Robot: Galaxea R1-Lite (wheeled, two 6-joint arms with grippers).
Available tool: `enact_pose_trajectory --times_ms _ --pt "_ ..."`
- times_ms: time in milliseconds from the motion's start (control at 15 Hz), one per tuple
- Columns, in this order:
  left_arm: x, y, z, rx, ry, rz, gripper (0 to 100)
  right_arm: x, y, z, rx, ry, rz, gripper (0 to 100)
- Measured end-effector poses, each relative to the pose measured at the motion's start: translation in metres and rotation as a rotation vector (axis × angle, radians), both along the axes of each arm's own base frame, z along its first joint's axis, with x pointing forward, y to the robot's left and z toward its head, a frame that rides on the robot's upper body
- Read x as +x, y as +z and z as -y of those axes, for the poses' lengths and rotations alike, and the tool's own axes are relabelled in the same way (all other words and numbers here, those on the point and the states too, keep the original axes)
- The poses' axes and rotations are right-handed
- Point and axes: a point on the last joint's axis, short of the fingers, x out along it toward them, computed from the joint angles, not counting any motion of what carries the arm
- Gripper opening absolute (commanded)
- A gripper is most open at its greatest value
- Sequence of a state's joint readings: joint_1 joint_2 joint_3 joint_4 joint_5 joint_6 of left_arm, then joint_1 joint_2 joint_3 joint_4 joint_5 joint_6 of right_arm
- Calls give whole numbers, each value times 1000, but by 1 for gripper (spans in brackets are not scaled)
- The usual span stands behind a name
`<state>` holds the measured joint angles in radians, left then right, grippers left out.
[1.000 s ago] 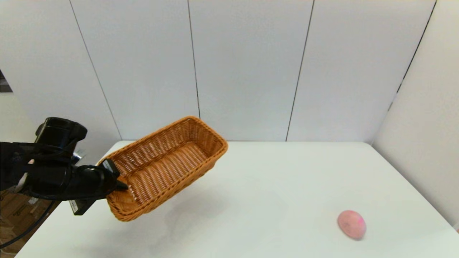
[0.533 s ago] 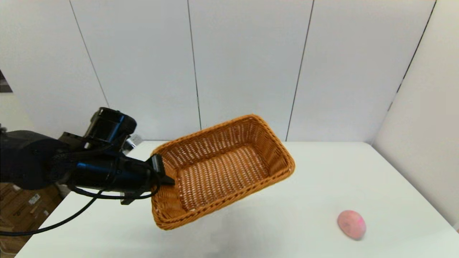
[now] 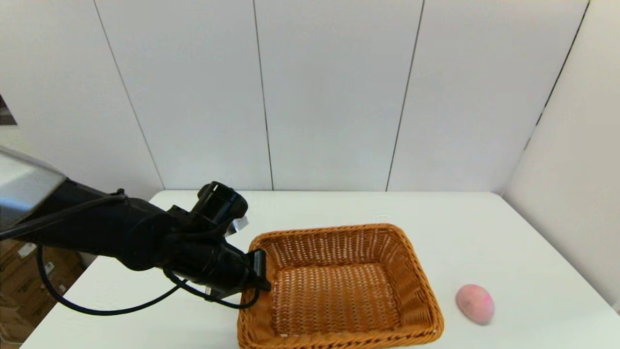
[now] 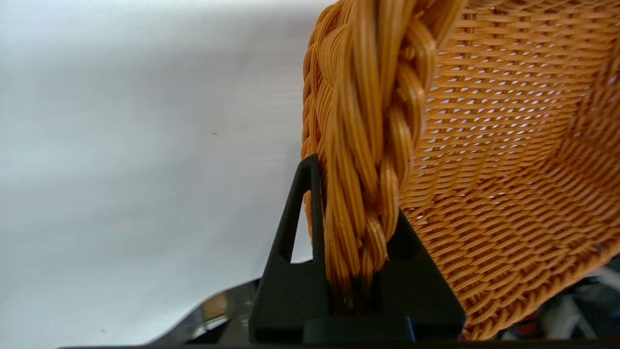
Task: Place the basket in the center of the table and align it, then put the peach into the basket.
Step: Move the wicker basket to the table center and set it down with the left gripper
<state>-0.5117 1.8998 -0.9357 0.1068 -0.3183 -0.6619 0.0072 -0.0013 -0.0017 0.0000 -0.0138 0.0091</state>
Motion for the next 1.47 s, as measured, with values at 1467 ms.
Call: enact_pose_trajectory --times_ms 1467 --pt "29 -50 -9 41 -16 -23 0 0 0 0 6 -1 0 100"
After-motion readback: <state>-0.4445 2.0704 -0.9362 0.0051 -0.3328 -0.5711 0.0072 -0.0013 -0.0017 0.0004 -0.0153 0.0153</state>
